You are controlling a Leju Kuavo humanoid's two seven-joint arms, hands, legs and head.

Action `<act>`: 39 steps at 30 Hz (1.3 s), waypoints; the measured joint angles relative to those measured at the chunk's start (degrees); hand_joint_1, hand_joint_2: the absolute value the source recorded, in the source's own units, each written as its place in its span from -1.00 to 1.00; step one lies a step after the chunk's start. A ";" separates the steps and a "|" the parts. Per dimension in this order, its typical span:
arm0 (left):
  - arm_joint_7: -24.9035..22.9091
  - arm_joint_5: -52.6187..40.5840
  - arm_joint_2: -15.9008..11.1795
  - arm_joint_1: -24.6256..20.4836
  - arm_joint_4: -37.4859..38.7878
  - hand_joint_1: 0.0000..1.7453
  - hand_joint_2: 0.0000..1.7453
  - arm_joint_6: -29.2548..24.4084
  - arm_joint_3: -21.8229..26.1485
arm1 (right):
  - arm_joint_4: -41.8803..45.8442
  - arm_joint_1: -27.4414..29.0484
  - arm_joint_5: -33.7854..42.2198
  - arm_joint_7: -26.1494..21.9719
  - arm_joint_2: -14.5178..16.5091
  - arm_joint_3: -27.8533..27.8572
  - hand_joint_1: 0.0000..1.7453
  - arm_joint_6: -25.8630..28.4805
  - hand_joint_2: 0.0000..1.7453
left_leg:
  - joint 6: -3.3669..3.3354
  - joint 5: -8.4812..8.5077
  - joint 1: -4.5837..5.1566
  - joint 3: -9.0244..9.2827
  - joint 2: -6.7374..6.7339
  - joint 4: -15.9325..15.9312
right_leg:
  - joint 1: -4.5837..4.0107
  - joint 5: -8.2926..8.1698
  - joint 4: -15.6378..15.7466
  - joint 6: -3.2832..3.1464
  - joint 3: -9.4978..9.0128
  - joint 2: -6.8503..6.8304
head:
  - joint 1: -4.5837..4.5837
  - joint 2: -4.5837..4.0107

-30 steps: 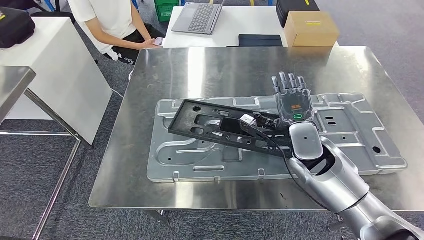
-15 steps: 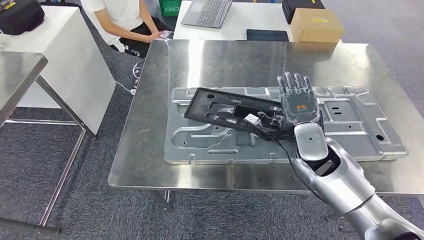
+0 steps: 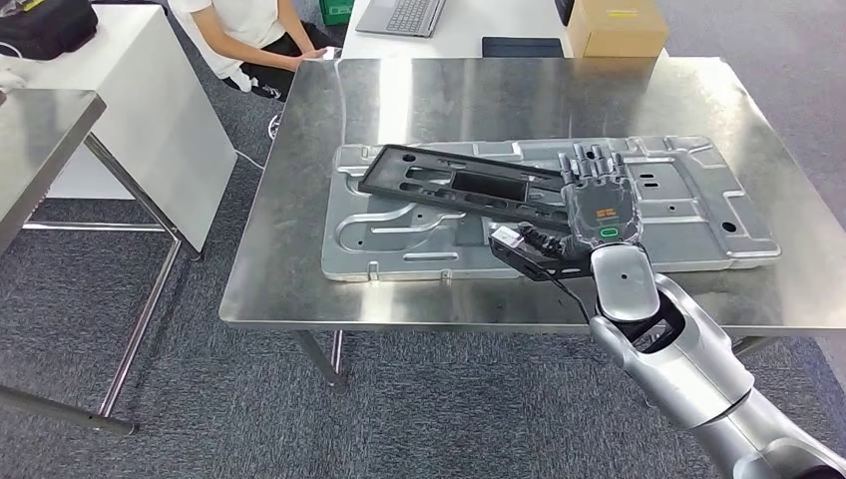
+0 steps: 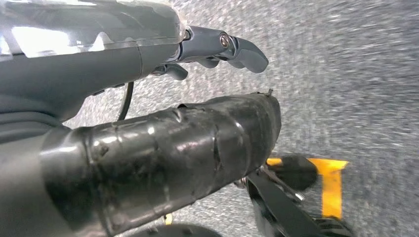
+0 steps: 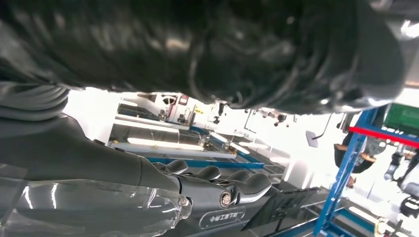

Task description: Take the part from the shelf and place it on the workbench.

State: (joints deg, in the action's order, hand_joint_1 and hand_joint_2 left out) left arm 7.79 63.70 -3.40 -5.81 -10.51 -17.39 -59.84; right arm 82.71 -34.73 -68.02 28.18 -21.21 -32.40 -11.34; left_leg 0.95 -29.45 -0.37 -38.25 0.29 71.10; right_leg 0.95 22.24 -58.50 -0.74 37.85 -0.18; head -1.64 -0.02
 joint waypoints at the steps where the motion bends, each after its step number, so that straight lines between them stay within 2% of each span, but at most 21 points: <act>1: -0.01 0.03 0.00 -0.09 0.00 -1.00 -1.00 0.04 0.00 | 0.20 0.07 -0.01 0.01 -0.07 0.04 -1.00 -0.02 -1.00 | -0.03 0.30 -0.01 3.80 0.03 -4.63 | 0.06 -0.46 -0.28 0.31 0.71 0.01 | -0.03 0.00; 3: -0.07 0.10 -0.01 -0.28 0.01 -1.00 -1.00 0.07 0.00 | 0.67 0.06 -0.05 0.07 -0.29 0.16 -1.00 -0.07 -1.00 | -0.62 -0.64 0.20 8.94 0.23 -11.73 | 0.12 -1.36 -0.57 1.03 1.38 -0.07 | -0.01 0.01; 6: -0.24 0.15 -0.02 -0.31 0.02 -1.00 -1.00 0.06 0.00 | 0.94 0.12 -0.10 0.19 -0.48 0.24 -1.00 -0.37 -1.00 | -1.97 -0.28 0.44 9.22 0.24 -13.66 | 0.23 -2.62 -0.13 2.10 1.46 -0.10 | -0.19 0.01; 8: -0.38 0.17 0.00 -0.32 0.02 -1.00 -1.00 0.05 0.00 | 1.08 0.23 -0.11 0.21 -0.72 0.25 -1.00 -0.60 -1.00 | -3.05 1.28 0.31 8.19 -0.12 -14.04 | 0.30 0.49 -2.43 2.54 2.67 0.03 | -0.13 0.00; 10: -0.43 0.19 0.02 -0.31 0.02 -1.00 -1.00 0.01 0.00 | 1.25 0.31 -0.11 0.29 -1.05 0.27 -1.00 -0.79 -1.00 | -3.71 2.86 0.41 6.46 -0.38 -14.07 | 0.30 6.82 -9.14 2.65 4.82 0.09 | -0.04 0.00; 12: -0.49 0.19 0.02 -0.29 0.02 -1.00 -1.00 -0.08 0.00 | 1.40 0.57 -0.09 0.39 -1.26 0.29 -1.00 -0.95 -1.00 | -3.86 4.24 0.63 4.60 -0.48 -13.99 | 0.20 9.90 -15.79 2.72 5.82 0.10 | -0.01 0.00; 14: -0.57 0.17 0.01 -0.29 0.02 -1.00 -1.00 -0.17 0.00 | 1.50 0.85 -0.04 0.44 -1.37 0.29 -1.00 -1.06 -1.00 | -3.79 5.64 0.85 2.62 -0.51 -13.78 | 0.16 7.92 -16.92 2.61 3.86 0.11 | -0.01 0.00; 16: -0.61 0.16 -0.01 -0.32 0.02 -1.00 -1.00 -0.20 0.00 | 1.81 0.94 0.02 0.50 -1.43 0.30 -1.00 -1.22 -1.00 | -3.47 6.87 0.98 0.80 -0.45 -13.27 | 0.15 5.77 -11.15 2.28 -1.79 0.13 | -0.03 0.01; 18: -0.62 0.15 -0.02 -0.33 0.02 -1.00 -1.00 -0.20 0.00 | 2.46 0.95 0.08 0.61 -1.52 0.35 -1.00 -1.41 -1.00 | -2.96 7.77 1.10 -0.23 -0.34 -12.68 | -0.16 7.04 -3.44 1.87 -7.42 0.25 | -0.09 0.01; 19: -0.62 0.15 -0.03 -0.33 0.02 -1.00 -1.00 -0.20 0.00 | 2.73 0.93 0.11 0.70 -1.62 0.41 -1.00 -1.48 -1.00 | -2.73 8.15 1.11 -0.40 -0.29 -12.54 | -0.31 7.90 -1.21 1.69 -8.70 0.34 | -0.04 0.01; 21: -0.63 0.15 -0.08 -0.24 0.03 -1.00 -1.00 -0.20 0.00 | 3.00 0.95 0.17 0.90 -1.80 0.53 -1.00 -1.66 -1.00 | -2.16 9.07 0.95 -0.60 -0.12 -12.70 | -0.58 7.46 -0.19 1.06 -8.55 0.32 | 0.15 0.00; 23: -0.69 0.16 -0.04 -0.04 0.04 -1.00 -1.00 -0.21 0.00 | 3.26 0.94 0.24 0.98 -1.87 0.57 -1.00 -1.86 -1.00 | -1.48 7.27 0.69 -1.58 0.02 -11.52 | -0.54 6.13 0.08 0.05 -7.41 0.12 | 0.14 0.00; 26: -0.83 0.19 0.14 0.01 0.04 -1.00 -1.00 -0.21 0.00 | 3.73 0.94 0.26 1.01 -1.89 0.57 -1.00 -2.02 -1.00 | -0.58 -2.13 0.34 -4.15 -0.01 -2.56 | -0.44 3.74 0.12 -0.83 -4.75 0.03 | -0.19 0.00; 27: -0.90 0.24 0.14 -0.03 0.04 -1.00 -1.00 -0.21 0.00 | 3.81 0.95 0.26 1.01 -1.89 0.57 -1.00 -2.09 -1.00 | -0.39 -4.20 0.27 -4.65 -0.02 1.02 | -0.46 2.99 0.07 -0.84 -3.81 0.04 | -0.22 0.00; 28: -0.98 0.31 0.13 -0.08 0.04 -1.00 -1.00 -0.21 0.00 | 3.85 0.95 0.26 1.02 -1.89 0.57 -1.00 -2.20 -1.00 | -0.28 -4.46 0.25 -4.57 -0.02 3.61 | -0.47 2.24 -0.02 -0.80 -2.74 0.04 | -0.23 0.00; 29: -1.08 0.39 0.11 -0.10 0.04 -1.00 -1.00 -0.20 0.00 | 3.92 0.96 0.26 1.03 -1.89 0.57 -1.00 -2.34 -1.00 | -0.23 -3.42 0.24 -3.83 -0.02 4.76 | -0.45 1.52 -0.16 -0.70 -1.64 0.03 | -0.23 0.00; 31: -1.26 0.50 0.09 -0.12 0.04 -1.00 -1.00 -0.17 0.00 | 4.07 0.96 0.26 1.04 -1.89 0.57 -1.00 -2.58 -1.00 | -0.29 0.12 0.23 0.31 -0.02 1.78 | -0.39 0.16 -0.50 -0.42 0.46 0.01 | -0.24 0.00; 33: -1.35 0.54 0.06 -0.22 0.04 -1.00 -1.00 -0.15 0.00 | 4.40 0.93 0.26 1.04 -1.93 0.60 -1.00 -2.70 -1.00 | -0.65 -0.09 0.36 6.92 0.03 -6.95 | -0.42 -0.95 -0.75 0.06 1.77 -0.06 | -0.22 0.00; 35: -1.37 0.58 0.02 -0.34 0.04 -1.00 -1.00 -0.13 0.00 | 4.65 0.83 0.25 1.04 -2.03 0.65 -1.00 -2.73 -1.00 | -1.30 -1.88 0.69 10.69 0.14 -13.07 | -0.43 -2.11 -0.50 0.68 2.08 -0.23 | -0.24 0.00; 37: -1.37 0.63 0.00 -0.38 0.04 -1.00 -1.00 -0.12 0.00 | 4.67 0.78 0.24 1.04 -2.15 0.66 -1.00 -2.73 -1.00 | -2.13 -1.22 0.76 10.67 0.11 -14.13 | -0.38 -3.17 0.01 1.31 2.06 -0.30 | -0.26 0.00; 39: -1.37 0.65 0.01 -0.41 0.04 -1.00 -1.00 -0.11 0.00 | 4.67 0.77 0.24 1.04 -2.30 0.66 -1.00 -2.73 -1.00 | -3.17 0.29 0.55 9.97 -0.19 -14.66 | -0.38 -0.94 -1.49 1.79 2.81 -0.10 | -0.15 0.00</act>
State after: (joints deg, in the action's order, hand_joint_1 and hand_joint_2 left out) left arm 6.43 64.35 -3.39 -6.22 -10.47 -17.51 -59.84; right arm 87.38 -33.96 -67.78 29.22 -23.51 -31.74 -14.07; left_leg -2.22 -29.16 0.18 -28.28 0.10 56.44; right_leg 0.56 21.31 -59.99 1.05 40.67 -0.28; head -1.80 -0.02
